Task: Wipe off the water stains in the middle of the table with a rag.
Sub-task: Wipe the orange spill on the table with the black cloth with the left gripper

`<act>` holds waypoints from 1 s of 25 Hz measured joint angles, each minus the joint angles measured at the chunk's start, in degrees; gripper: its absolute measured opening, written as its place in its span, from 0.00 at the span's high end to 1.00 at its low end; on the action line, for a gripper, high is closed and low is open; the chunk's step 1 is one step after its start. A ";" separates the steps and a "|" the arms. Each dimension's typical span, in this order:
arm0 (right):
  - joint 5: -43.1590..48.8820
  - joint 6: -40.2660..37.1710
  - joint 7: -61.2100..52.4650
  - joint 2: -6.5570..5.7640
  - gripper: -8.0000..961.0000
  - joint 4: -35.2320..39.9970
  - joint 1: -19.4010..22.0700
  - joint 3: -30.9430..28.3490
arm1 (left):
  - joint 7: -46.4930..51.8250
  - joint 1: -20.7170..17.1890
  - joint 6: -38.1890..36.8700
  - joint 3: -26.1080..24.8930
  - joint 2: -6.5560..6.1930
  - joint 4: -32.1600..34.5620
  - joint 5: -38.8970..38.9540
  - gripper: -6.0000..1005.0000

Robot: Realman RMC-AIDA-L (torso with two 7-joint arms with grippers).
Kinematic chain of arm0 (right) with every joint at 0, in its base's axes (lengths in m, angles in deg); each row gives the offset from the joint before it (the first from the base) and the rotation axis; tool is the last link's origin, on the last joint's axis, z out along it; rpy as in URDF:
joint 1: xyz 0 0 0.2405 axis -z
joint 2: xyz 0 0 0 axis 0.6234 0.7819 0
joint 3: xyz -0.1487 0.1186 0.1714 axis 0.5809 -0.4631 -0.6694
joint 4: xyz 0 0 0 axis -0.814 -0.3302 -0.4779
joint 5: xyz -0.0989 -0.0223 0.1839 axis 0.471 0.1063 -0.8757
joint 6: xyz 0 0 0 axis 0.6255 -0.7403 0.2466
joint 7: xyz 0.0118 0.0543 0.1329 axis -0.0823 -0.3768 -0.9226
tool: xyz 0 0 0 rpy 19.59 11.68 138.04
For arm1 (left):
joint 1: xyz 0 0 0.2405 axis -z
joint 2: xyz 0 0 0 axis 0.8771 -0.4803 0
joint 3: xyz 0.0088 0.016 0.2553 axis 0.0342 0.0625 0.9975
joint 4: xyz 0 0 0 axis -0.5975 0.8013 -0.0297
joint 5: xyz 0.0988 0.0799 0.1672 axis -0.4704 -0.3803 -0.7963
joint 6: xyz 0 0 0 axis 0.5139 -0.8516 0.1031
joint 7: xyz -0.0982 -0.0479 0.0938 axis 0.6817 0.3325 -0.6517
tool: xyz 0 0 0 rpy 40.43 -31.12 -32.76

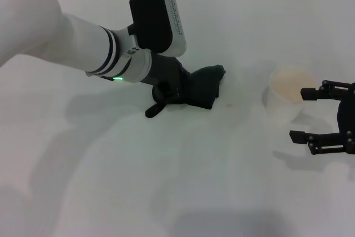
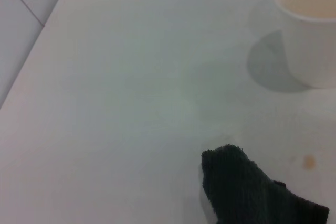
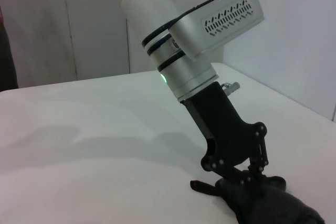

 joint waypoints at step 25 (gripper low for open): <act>-0.54 -0.29 0.15 0.00 0.11 0.39 0.09 0.17 | -3.10 1.58 -0.60 13.49 0.49 0.43 13.00 0.93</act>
